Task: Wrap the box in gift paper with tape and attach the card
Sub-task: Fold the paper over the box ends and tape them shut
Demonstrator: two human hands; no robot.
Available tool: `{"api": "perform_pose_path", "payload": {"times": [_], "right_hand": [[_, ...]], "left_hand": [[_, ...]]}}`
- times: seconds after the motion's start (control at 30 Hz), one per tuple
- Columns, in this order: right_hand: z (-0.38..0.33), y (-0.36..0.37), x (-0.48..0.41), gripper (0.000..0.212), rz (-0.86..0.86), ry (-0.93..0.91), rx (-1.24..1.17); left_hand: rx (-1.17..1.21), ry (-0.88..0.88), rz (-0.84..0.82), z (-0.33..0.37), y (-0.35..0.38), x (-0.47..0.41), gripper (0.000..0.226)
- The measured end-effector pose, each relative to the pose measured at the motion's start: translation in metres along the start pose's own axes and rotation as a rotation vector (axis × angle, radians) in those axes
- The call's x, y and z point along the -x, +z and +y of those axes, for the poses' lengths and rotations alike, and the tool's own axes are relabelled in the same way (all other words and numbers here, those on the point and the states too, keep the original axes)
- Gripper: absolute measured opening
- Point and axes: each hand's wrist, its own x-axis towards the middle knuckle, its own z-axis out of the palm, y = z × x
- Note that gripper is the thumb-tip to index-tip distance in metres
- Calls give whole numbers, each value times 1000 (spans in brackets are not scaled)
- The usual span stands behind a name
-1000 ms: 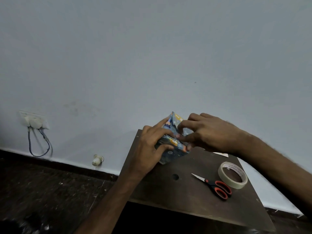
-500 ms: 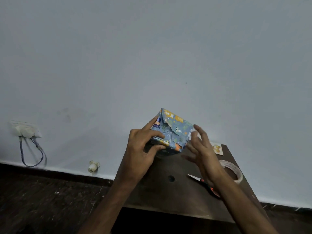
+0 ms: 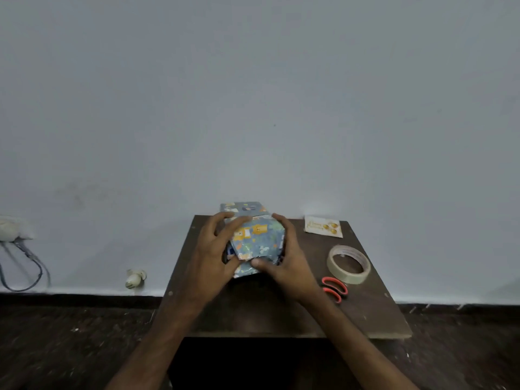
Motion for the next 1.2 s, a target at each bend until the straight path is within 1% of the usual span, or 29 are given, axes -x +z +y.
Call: {"api": "perform_pose_path", "payload": {"times": [0.03, 0.1, 0.17, 0.2, 0.23, 0.27, 0.3, 0.37, 0.4, 0.47, 0.5, 0.57, 0.6, 0.7, 0.77, 0.8, 0.83, 0.87, 0.93, 0.97, 1.0, 1.07, 1.1, 1.17, 1.2], "right_hand": [[3, 1, 1, 94, -16, 15, 30], [3, -2, 3, 99, -67, 70, 37], [3, -13, 7, 110, -195, 99, 64], [1, -20, 8, 115, -239, 101, 141], [0, -31, 10, 114, -211, 98, 276], [1, -42, 11, 106, -119, 93, 436], [3, -55, 14, 92, 7, 113, 599], [12, -80, 21, 64, 232, 251, 893], [18, -90, 25, 59, 273, 352, 988], [30, -101, 31, 49, 205, 498, 1073], [34, -103, 33, 38, 171, 514, 1090], [34, -104, 35, 14, 193, 477, 1101], [34, -104, 37, 13, 225, 447, 1113], [35, -105, 42, 19, 335, 380, 1160], [37, -108, 43, 16, 414, 290, 1096], [37, -110, 44, 14, 448, 231, 1009], [36, -110, 44, 12, 477, 169, 868], [32, -108, 45, 11, 502, 117, 678], [18, -98, 48, 9, 520, 59, 269], [11, -90, 50, 8, 486, 39, 101], [6, -81, 52, 8, 433, 10, -3], [7, -67, 54, 8, 317, -90, -16], [9, -62, 56, 7, 245, -138, 16], [13, -53, 57, 16, 133, -182, 83], [11, -50, 57, 18, 125, -177, 101]], "left_hand": [[-78, 15, -33, -5, 1, 1, 61], [-194, 9, -97, -10, 6, 5, 65], [-291, 7, -164, -10, 14, 8, 71], [-345, 10, -187, -10, 16, 9, 73], [-384, 14, -198, -10, 19, 9, 74], [-406, 16, -204, -11, 20, 8, 75], [-414, 16, -213, -10, 21, 7, 75], [-425, 9, -244, -10, 20, 6, 75], [-433, -3, -266, -8, 20, 6, 74], [-446, -45, -286, -5, 19, 7, 71], [-443, -67, -272, -2, 20, 7, 67], [-433, -95, -213, 4, 21, 7, 61], [-438, -99, -173, 7, 21, 7, 57], [-464, -51, -20, 15, 22, 3, 47], [-406, -5, 71, 22, 24, 1, 43], [-344, 4, 99, 27, 26, 0, 40], [-270, -2, 114, 31, 30, 1, 37], [-185, -27, 116, 35, 34, 1, 30], [18, -142, 74, 42, 44, 3, 18], [142, -233, 19, 45, 49, 2, 17], [283, -329, -53, 49, 53, 2, 19], [552, -483, -147, 60, 61, 1, 28], [650, -529, -144, 66, 62, 1, 30], [754, -561, -92, 70, 62, 0, 23], [764, -555, -85, 70, 60, 0, 18]]}}
